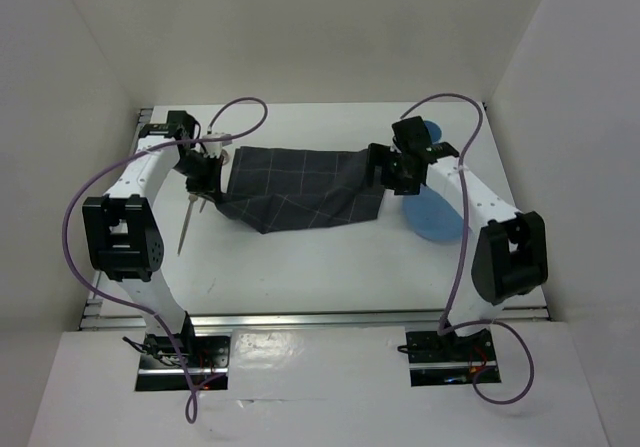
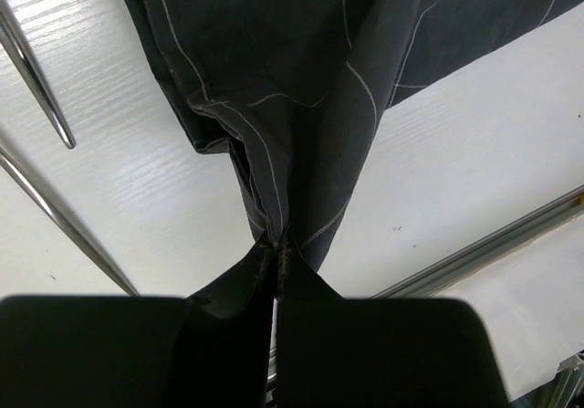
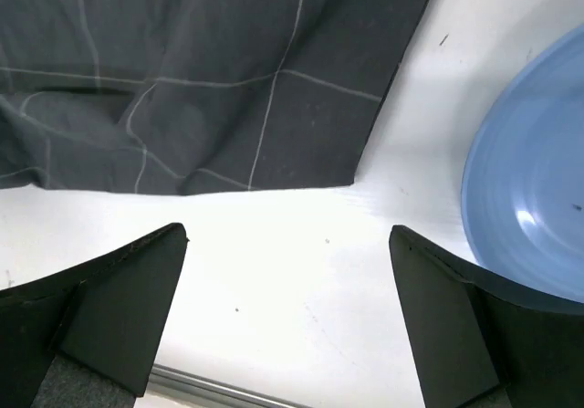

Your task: Set the dinner table for one person

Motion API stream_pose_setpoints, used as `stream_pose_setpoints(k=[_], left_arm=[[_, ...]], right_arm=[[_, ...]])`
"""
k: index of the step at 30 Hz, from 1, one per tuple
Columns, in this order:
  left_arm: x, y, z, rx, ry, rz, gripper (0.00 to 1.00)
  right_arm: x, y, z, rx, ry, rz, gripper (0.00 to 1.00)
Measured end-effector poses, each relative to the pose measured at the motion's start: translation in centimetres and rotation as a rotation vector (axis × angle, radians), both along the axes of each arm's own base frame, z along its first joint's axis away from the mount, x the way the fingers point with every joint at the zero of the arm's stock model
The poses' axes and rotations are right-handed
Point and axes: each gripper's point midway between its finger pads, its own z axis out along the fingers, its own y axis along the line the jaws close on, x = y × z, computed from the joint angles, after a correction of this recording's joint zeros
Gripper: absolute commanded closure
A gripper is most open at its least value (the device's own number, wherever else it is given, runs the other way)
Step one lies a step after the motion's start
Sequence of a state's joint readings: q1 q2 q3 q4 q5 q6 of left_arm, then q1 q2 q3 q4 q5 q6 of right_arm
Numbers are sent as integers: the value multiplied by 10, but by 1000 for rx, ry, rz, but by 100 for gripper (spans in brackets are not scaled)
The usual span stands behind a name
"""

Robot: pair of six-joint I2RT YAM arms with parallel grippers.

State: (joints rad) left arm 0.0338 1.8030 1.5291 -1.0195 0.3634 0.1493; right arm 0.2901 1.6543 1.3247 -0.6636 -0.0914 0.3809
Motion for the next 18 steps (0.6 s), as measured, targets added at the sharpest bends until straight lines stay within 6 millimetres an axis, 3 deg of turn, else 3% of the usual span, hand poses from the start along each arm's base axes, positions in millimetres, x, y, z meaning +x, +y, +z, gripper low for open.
stream_pose_setpoints(k=[3, 6, 9, 10, 13, 17, 18], left_arm=[[0, 3, 0, 4, 1, 7, 100], [1, 6, 1, 11, -1, 13, 100], [2, 7, 4, 16, -12, 15, 100], [2, 7, 6, 18, -17, 15, 100], [1, 7, 11, 20, -34, 15, 100], [1, 8, 22, 22, -66, 16, 100], [0, 9, 25, 23, -74, 17, 100]], right_arm=[[-8, -1, -7, 7, -13, -11, 0], [-7, 2, -49, -8, 72, -4, 0], [-4, 8, -99, -12, 172, 13, 7], [1, 12, -99, 5, 178, 20, 12], [27, 29, -93, 73, 99, 63, 47], [24, 44, -105, 155, 131, 102, 95], [20, 45, -106, 166, 138, 104, 100]])
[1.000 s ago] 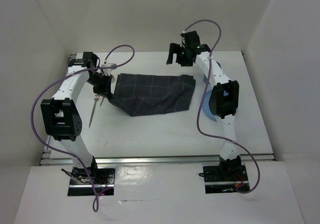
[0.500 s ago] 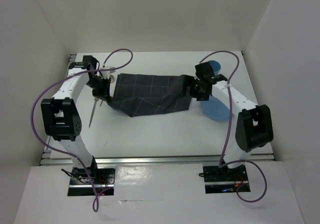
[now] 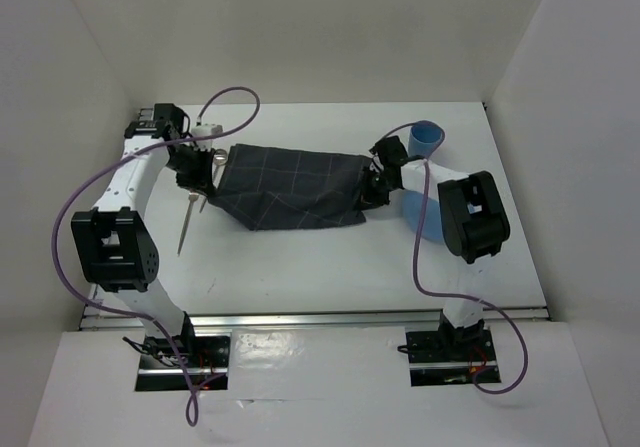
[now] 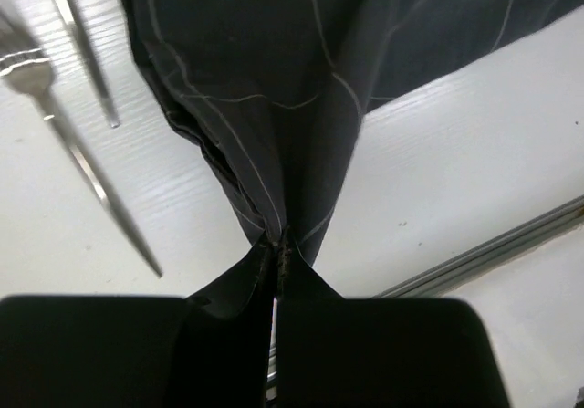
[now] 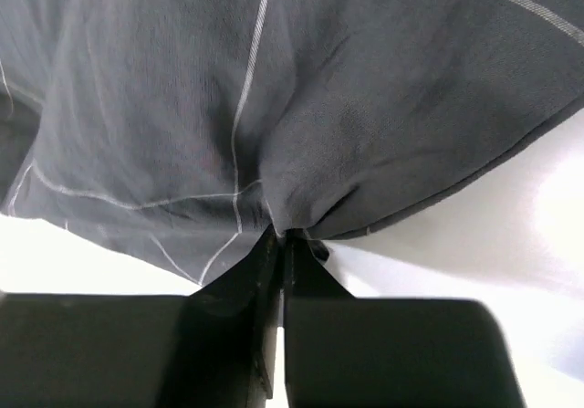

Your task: Set the dinner table for one person

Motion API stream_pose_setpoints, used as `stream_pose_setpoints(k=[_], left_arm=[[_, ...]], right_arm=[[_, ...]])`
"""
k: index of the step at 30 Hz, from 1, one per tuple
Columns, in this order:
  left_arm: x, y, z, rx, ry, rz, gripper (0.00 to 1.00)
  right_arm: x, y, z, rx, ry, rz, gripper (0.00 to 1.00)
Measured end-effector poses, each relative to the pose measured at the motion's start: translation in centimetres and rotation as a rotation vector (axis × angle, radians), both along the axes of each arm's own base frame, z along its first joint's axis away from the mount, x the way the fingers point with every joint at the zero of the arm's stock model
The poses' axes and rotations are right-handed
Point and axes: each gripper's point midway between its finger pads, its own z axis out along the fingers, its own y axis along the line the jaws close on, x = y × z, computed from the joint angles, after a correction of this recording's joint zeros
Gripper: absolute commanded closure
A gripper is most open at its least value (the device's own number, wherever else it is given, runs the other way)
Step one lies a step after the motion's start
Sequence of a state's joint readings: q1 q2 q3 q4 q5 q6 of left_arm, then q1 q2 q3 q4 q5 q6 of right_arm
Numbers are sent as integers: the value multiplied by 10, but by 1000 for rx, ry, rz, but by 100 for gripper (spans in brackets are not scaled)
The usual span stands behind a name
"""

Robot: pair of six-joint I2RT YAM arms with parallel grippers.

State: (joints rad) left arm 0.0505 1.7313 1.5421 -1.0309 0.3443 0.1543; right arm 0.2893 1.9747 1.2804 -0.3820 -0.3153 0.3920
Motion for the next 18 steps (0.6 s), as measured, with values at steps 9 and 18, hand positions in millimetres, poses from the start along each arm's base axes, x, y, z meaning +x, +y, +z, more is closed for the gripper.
stream_pose_setpoints(k=[9, 18], left_arm=[[14, 64, 87, 133, -231, 87, 100], [-11, 51, 132, 100, -333, 47, 100]], right_arm=[[-25, 0, 134, 92, -151, 82, 100], [-47, -8, 324, 190, -569, 117, 100]])
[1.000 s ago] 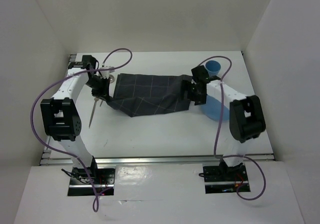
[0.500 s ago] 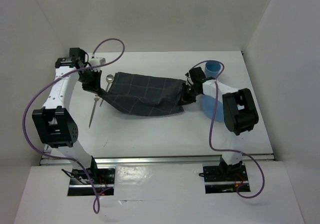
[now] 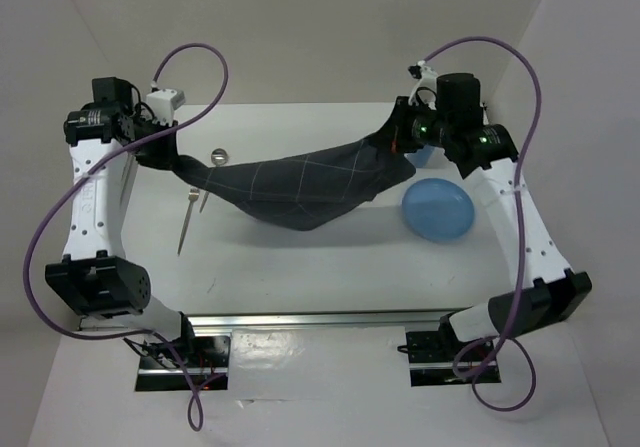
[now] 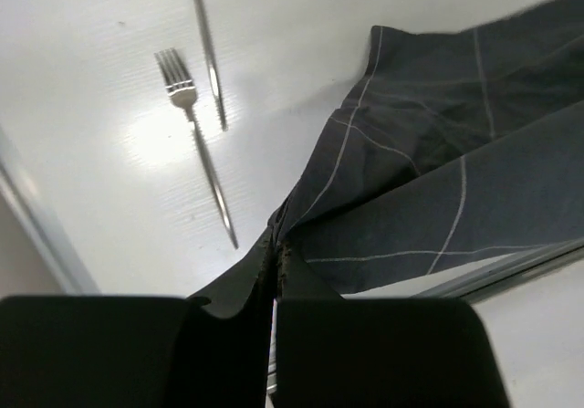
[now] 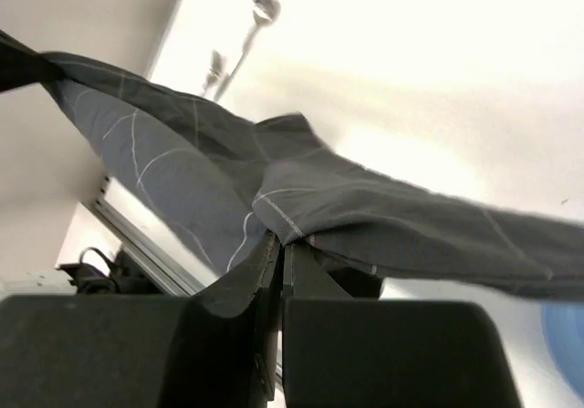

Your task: Set the dinner table for one person

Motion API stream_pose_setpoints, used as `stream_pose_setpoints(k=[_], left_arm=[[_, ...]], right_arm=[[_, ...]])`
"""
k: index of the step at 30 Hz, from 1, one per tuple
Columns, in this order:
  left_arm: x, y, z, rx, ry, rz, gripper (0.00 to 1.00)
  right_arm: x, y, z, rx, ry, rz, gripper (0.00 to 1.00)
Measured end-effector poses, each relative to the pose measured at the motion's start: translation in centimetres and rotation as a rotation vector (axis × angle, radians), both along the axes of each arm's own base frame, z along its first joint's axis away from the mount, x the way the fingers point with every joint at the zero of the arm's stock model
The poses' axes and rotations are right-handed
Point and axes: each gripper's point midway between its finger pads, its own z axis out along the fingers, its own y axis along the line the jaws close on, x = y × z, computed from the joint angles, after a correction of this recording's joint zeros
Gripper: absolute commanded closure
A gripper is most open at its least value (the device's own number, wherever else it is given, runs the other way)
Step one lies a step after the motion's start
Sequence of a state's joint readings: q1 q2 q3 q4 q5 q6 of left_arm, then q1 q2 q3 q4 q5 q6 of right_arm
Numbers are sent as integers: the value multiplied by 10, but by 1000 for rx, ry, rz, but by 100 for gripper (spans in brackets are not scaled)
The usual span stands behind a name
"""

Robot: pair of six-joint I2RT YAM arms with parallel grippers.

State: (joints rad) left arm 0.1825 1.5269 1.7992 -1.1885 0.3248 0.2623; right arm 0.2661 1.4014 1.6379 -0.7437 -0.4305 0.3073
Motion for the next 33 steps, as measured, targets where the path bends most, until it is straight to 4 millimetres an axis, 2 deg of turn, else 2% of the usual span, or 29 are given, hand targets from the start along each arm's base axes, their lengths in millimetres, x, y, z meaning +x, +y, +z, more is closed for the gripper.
stream_pose_setpoints(k=[1, 2, 4, 5, 8, 9, 11, 13, 14, 16, 19, 22, 24, 29, 31, 33], left_arm=[[4, -4, -8, -22, 23, -11, 100], [6, -7, -18, -37, 49, -20, 100], [10, -15, -48, -70, 120, -40, 100], [10, -23, -66, -85, 162, -53, 100], [0, -46, -122, -111, 316, -96, 100], [-4, -52, -137, -114, 362, -104, 100], [-12, -63, -164, -121, 453, -120, 100], [-15, -67, -179, -122, 493, -123, 100], [-16, -66, -183, -123, 504, -119, 100], [-18, -65, -185, -126, 511, -106, 100], [-16, -64, -182, -125, 487, -100, 100], [-13, -64, -177, -123, 462, -98, 100], [-13, -64, -174, -121, 451, -97, 100], [-12, -63, -173, -119, 445, -97, 100], [-11, -63, -173, -119, 442, -96, 100], [-11, -63, -172, -118, 438, -96, 100]], right_arm=[[7, 1, -12, -10, 28, 6, 91], [14, 2, -24, -18, 60, 7, 78], [38, 3, -71, -49, 166, 5, 43], [51, 4, -102, -66, 232, 2, 34], [70, -5, -214, -136, 474, -23, 29], [72, -10, -245, -159, 541, -35, 28], [70, -19, -287, -204, 644, -60, 28], [67, -27, -300, -239, 678, -84, 28], [65, -29, -298, -250, 666, -93, 28], [56, -31, -283, -258, 623, -108, 28], [28, -34, -253, -244, 557, -120, 32], [2, -32, -241, -214, 535, -116, 35], [-13, -30, -252, -201, 567, -110, 35], [-54, -26, -302, -204, 739, -96, 35], [-60, -22, -310, -191, 773, -85, 36], [-57, -17, -313, -166, 776, -78, 38]])
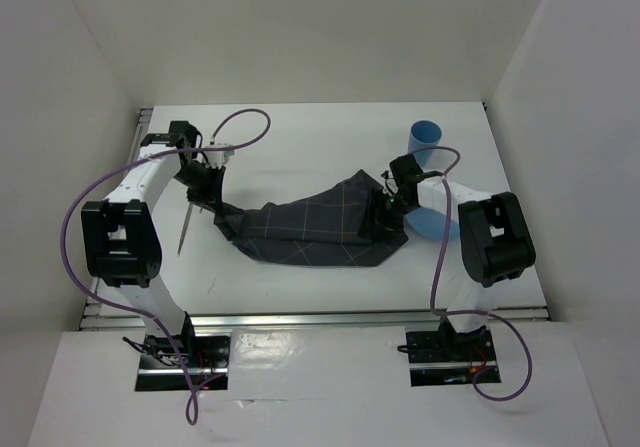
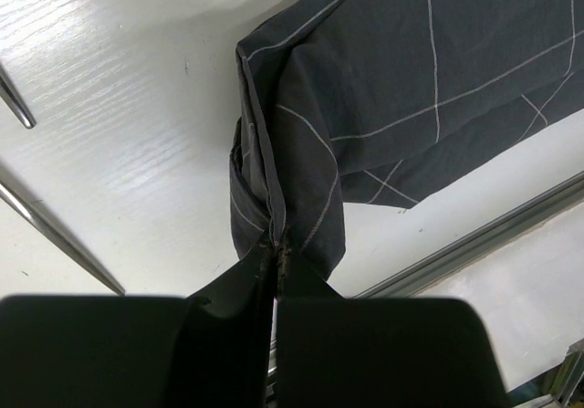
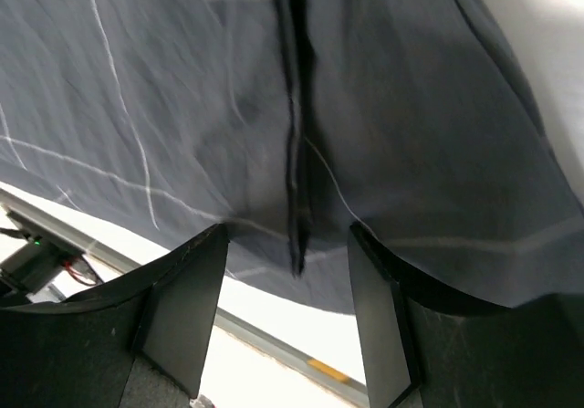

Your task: Set the dinner table for one person

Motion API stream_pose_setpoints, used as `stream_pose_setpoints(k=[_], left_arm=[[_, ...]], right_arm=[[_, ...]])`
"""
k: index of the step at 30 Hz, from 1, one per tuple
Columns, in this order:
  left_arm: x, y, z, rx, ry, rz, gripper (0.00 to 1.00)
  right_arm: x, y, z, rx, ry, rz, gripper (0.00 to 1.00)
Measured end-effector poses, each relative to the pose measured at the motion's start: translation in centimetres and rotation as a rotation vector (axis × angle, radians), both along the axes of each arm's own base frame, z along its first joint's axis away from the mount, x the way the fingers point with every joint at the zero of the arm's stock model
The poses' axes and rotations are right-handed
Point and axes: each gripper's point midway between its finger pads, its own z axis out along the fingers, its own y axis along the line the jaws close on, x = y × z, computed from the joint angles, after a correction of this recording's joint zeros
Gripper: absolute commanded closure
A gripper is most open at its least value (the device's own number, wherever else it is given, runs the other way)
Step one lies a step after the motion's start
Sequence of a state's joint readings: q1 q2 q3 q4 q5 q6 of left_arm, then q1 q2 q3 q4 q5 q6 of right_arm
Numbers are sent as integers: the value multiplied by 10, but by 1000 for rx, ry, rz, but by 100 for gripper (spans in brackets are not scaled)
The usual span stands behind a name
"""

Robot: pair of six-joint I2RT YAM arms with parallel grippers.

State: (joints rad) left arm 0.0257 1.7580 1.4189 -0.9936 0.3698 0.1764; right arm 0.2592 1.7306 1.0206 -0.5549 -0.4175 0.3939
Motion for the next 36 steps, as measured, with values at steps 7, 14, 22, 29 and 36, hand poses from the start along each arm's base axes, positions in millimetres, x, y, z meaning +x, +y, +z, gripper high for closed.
stream_pose_setpoints(k=[7, 14, 22, 29, 36], left_arm=[[-1, 2, 2, 12, -12, 2, 100], [0, 5, 6, 23, -27, 7, 100], [7, 9, 18, 34, -44, 16, 100], [134, 12, 99, -36, -284, 113, 100], [171, 29, 196, -2, -632, 207, 100]], right_arm=[[6, 11, -5, 60, 7, -4, 53], [6, 16, -3, 93, 11, 6, 100], [34, 21, 26, 100, -50, 21, 100], [237, 39, 139, 216, -433, 56, 100], [273, -11, 261, 361, -743, -4, 100]])
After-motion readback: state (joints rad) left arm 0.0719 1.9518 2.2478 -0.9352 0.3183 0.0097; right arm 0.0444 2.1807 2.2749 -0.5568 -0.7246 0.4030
